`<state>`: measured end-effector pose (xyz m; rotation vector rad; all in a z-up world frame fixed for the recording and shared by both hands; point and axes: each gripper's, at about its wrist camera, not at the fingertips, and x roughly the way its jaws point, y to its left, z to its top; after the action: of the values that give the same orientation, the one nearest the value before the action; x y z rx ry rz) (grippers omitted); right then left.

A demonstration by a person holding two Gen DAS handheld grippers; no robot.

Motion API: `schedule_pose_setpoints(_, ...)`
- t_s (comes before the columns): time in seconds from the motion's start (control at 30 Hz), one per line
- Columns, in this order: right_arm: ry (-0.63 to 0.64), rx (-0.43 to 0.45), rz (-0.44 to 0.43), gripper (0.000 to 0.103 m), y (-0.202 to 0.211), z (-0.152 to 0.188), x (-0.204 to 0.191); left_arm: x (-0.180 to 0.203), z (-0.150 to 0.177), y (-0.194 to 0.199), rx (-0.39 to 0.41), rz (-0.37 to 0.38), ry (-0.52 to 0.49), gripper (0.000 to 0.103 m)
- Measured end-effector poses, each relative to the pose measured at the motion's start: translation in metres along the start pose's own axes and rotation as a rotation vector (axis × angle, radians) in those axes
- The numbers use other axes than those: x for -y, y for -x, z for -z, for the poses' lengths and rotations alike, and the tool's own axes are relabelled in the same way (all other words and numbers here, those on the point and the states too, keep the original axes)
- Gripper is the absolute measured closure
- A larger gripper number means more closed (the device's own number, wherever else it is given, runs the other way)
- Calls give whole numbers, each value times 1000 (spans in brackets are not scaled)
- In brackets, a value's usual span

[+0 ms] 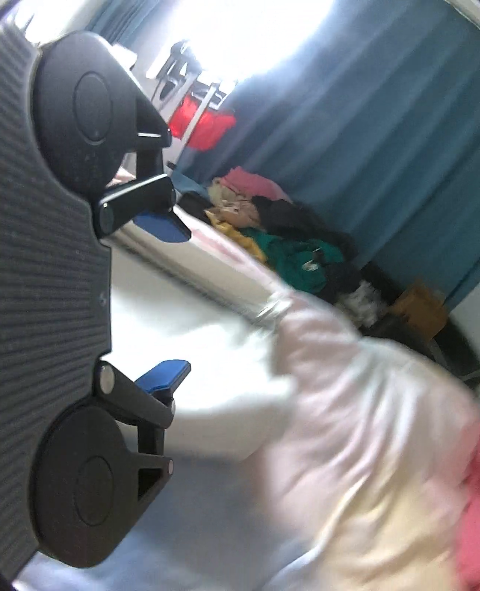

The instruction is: Fold clothes

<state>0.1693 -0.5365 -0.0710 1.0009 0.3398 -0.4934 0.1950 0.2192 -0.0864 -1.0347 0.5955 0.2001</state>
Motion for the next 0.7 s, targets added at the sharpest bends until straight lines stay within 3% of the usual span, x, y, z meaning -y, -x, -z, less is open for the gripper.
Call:
schedule_pose_setpoints(0.1, 55, -65, 10, 30, 15, 21, 21, -19, 7, 10, -48, -24, 74, 25)
schedule_pose_setpoints(0.27, -35, -149, 9, 31, 9, 40, 58, -34, 10, 2, -37, -28, 132, 22)
schedule_pose_setpoints(0.47, -70, -135, -28, 35, -20, 43, 76, -20, 1, -43, 76, -19, 79, 22)
schedule_pose_setpoints(0.57, -28, -81, -51, 47, -37, 39, 76, -10, -6, -61, 176, -55, 38, 42)
schedule_pose_setpoints(0.6, -41, -63, -60, 50, -43, 36, 79, -12, -10, -66, 188, -67, 65, 46)
schedule_pose_setpoints(0.63, -60, -46, -67, 61, -49, 31, 83, -17, -13, -69, 189, -62, 110, 51)
schedule_pose_setpoints(0.7, -171, -16, -74, 71, -60, 18, 97, -25, -20, -76, 179, -45, 169, 77)
